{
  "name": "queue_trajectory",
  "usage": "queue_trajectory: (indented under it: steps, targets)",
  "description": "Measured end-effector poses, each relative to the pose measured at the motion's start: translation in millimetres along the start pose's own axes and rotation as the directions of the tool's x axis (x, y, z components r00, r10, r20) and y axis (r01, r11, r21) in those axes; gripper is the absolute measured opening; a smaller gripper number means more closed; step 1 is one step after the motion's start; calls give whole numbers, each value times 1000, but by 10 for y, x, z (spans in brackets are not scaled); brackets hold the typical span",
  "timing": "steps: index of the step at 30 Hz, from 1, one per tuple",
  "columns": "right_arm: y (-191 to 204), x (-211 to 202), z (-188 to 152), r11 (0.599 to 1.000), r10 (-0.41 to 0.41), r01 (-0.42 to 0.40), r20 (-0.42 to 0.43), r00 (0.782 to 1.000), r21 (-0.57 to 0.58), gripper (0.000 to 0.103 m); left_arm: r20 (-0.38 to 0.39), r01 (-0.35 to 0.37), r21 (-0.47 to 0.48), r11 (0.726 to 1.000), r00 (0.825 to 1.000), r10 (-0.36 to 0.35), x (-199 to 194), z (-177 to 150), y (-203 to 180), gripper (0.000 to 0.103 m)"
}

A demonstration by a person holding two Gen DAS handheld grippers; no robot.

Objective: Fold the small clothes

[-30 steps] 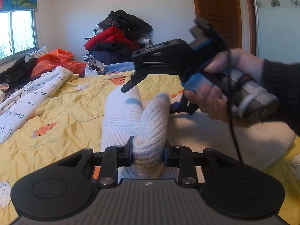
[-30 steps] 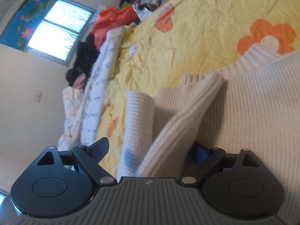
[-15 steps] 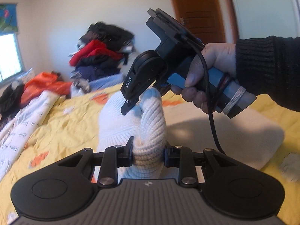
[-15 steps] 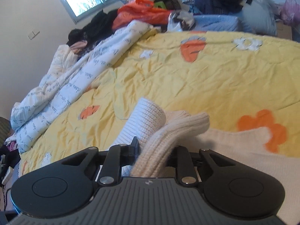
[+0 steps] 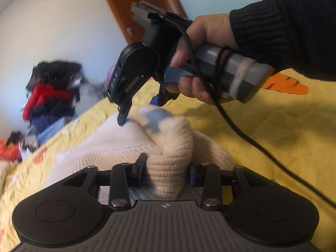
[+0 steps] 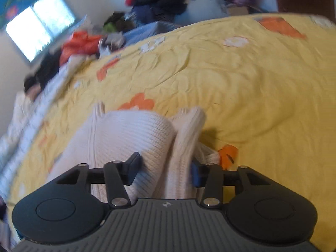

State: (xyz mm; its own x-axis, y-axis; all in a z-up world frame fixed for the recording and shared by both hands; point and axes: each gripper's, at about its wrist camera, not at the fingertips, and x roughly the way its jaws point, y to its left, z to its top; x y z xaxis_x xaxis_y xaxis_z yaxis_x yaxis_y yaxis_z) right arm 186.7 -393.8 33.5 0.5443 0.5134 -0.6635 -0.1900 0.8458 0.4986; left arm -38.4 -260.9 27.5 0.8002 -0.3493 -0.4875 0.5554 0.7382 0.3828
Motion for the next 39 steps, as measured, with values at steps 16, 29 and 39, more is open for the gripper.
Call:
queue_trajectory:
  steps: [16, 29, 39]
  targets:
    - [273, 58, 142, 999, 20, -20, -3, 1000, -34, 60, 110, -41, 274, 961, 994, 11, -160, -191, -60, 74]
    - [90, -37, -7, 983, -107, 100, -36, 994, -151, 13, 104, 7, 275, 961, 994, -37, 43, -223, -311, 29]
    - [72, -254, -198, 997, -72, 74, 115, 991, -8, 66, 143, 106, 94, 990, 983, -119, -686, -436, 431, 79]
